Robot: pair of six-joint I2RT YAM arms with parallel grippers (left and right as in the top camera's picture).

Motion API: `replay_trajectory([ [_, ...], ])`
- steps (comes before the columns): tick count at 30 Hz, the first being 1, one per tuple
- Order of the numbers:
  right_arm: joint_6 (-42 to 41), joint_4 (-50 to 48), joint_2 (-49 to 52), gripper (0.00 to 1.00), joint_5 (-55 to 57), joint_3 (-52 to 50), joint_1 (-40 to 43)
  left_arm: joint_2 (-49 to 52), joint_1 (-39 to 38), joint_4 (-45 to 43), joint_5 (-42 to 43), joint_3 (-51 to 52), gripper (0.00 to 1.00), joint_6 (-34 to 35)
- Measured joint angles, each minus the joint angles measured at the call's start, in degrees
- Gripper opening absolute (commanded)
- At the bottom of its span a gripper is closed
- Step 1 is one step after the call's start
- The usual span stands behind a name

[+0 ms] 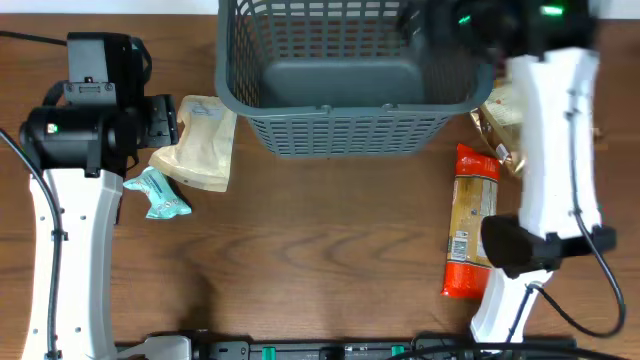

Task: Pack container
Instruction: 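Lower right gripper onto the gold coffee bag and grasp it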

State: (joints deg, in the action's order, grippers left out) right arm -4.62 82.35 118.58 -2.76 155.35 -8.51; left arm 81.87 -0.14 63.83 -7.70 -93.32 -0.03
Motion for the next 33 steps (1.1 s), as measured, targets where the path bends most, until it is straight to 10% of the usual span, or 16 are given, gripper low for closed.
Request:
replay_trajectory([
  [12,-25.40,14.53,-1.22,0.99,-0.68,7.23,30.42,0.00,0.00,0.00,-0.02,0.00,0.73,0.00],
  [33,-28.24,-7.23,-0.83,0.99,-8.41,-41.94,37.75,0.00,0.00,0.44,-0.02,0.00,0.73,0.00],
])
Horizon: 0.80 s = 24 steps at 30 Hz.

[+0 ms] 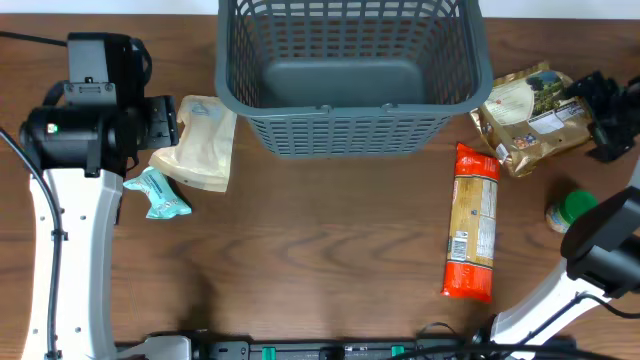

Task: Pack container
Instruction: 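Lower right gripper onto the gold coffee bag and grasp it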

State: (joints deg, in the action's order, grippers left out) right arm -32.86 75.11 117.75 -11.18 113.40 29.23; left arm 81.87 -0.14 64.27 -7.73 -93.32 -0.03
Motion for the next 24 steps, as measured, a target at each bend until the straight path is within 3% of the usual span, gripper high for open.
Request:
replay_trajectory([
  [12,6.84,-24.68,0.00,0.99,-7.26,-21.03,0.00,0.00,0.00,0.00,0.00,0.00,0.74,0.00],
  [24,11.02,-40.87,0.00,0.99,-13.66,-31.21,-0.07,0.02,0.00,0.00,0.00,0.00,0.73,0.00],
])
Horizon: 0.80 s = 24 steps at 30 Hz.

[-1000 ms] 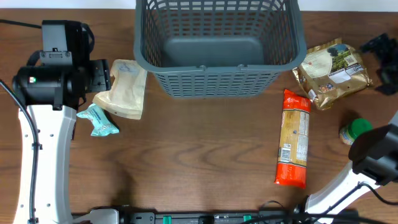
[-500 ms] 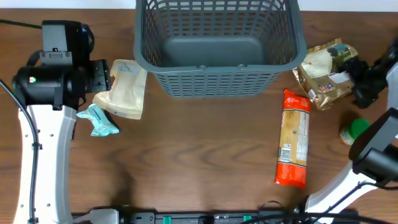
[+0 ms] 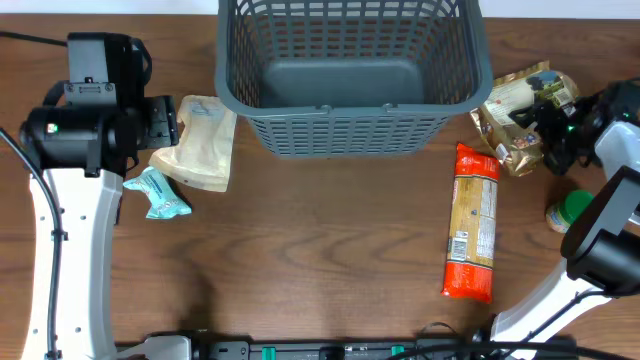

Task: Pack container
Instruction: 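Lower right gripper onto the gold coffee bag and grasp it, then lift the gold bag and lower it into the basket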

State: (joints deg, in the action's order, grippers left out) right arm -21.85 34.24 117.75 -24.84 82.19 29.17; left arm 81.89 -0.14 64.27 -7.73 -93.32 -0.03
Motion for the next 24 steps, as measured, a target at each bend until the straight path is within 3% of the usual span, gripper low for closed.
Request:
replay_trajectory([
  [8,0.39,-5.86,-0.26,0.99,-0.33,-4.46,-0.31,-0.02,0.00,0.26,0.00,0.00,0.73,0.00],
  [10,0.46,-6.73,-0.55,0.94,-0.44,-5.16,-0.31,0.00,0.00,0.46,0.00,0.00,0.74,0.00],
  [13,0.96,-7.15,-0.61,0.63,-0.44,-5.70,-0.31,0.00,0.00,1.09,0.00,0.00,0.74,0.00],
  [17,0.48,-7.69,-0.61,0.42,-1.14,-6.08,-0.31,0.00,0.00,1.33,0.00,0.00,0.73,0.00],
  [20,0.68,-8.00,-0.66,0.04,-1.40,-6.05,-0.31,0.00,0.00,1.33,0.00,0.00,0.74,0.00],
  [24,0.24,-7.87,-1.18,0.01,-2.23,-6.03,-0.31,0.00,0.00,1.33,0.00,0.00,0.74,0.00],
])
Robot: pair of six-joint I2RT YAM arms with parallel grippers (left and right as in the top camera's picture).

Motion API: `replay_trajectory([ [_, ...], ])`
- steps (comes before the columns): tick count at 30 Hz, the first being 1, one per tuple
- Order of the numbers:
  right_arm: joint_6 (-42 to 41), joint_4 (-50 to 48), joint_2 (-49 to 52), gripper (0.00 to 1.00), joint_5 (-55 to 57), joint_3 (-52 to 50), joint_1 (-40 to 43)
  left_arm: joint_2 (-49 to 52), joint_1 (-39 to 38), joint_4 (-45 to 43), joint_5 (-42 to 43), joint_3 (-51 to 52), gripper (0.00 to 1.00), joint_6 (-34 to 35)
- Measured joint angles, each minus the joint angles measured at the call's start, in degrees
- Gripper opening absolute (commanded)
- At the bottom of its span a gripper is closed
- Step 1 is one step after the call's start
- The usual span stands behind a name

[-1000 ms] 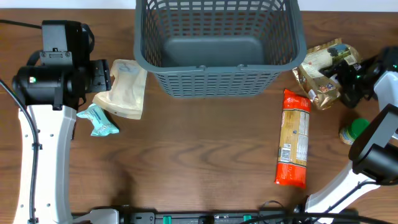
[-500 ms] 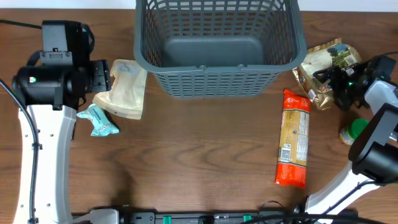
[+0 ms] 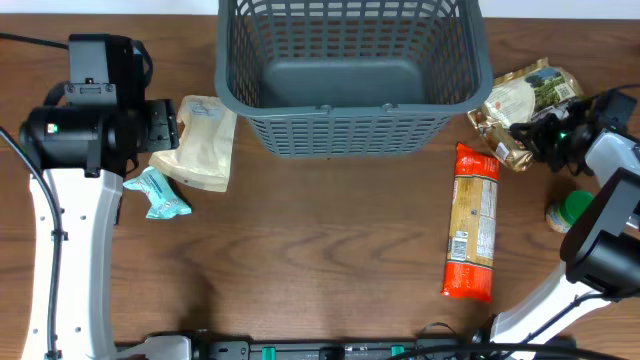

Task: Pack container
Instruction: 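Lift the gold bag and lower it into the basket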

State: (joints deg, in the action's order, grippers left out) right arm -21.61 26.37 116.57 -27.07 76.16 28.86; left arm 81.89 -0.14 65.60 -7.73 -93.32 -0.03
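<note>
The grey slatted basket [image 3: 350, 120] stands at the table's far middle and shows nothing inside. To its right lies a gold and brown bag [image 3: 520, 95]. My right gripper [image 3: 532, 137] sits at that bag's near right edge, its dark fingers seemingly apart, with nothing visibly held. A long red and orange packet [image 3: 473, 222] lies lengthwise below the bag. On the left, a beige pouch [image 3: 203, 145] and a small teal packet [image 3: 158, 193] lie beside my left gripper [image 3: 166, 122], which stands open just left of the pouch.
A green-capped item [image 3: 568, 210] rests near the right edge, beside the right arm [image 3: 600, 250]. The left arm's white link [image 3: 65, 260] runs along the left side. A dark rail [image 3: 330, 350] lines the front edge.
My right gripper has shifted from over the bag's right part down and a little left to its near edge. The bag, basket, packets and left arm are unchanged.
At first the right arm reached over the basket's right corner, covering the bag. Then it had swung out to the far right edge, right of the bag. Then the gripper was over the bag's right part, and now it is at the bag's near edge.
</note>
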Motion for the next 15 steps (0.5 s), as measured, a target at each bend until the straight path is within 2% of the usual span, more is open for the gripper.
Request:
replay_trajectory([
  [9,0.22,1.73,-1.90,0.01,0.20,-0.57,-0.57,0.00,0.00,0.00,0.00,0.00,0.74,0.00],
  [15,0.63,6.03,-12.55,0.01,9.18,-1.49,-4.07,0.00,0.00,0.00,0.00,0.00,0.74,0.00],
])
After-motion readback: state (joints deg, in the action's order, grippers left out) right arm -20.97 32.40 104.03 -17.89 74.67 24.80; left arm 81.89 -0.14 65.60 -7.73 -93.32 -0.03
